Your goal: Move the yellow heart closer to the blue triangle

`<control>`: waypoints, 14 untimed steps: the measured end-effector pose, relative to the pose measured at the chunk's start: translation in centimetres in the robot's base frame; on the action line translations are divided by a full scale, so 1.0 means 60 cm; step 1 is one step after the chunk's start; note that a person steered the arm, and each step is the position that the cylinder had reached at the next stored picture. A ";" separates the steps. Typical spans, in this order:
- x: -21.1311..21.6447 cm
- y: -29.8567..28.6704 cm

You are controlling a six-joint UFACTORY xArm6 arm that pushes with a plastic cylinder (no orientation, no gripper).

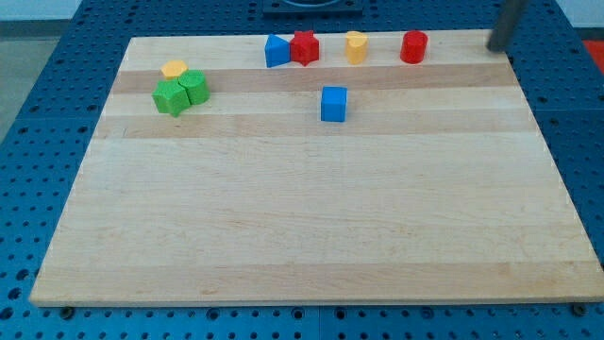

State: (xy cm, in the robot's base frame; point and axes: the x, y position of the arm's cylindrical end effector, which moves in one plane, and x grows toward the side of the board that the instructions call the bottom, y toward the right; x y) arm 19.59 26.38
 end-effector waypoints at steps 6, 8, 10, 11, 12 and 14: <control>-0.004 -0.361; 0.013 -0.342; 0.028 -0.318; 0.050 -0.282; 0.088 -0.237; 0.136 -0.249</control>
State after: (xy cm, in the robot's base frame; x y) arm 27.77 11.46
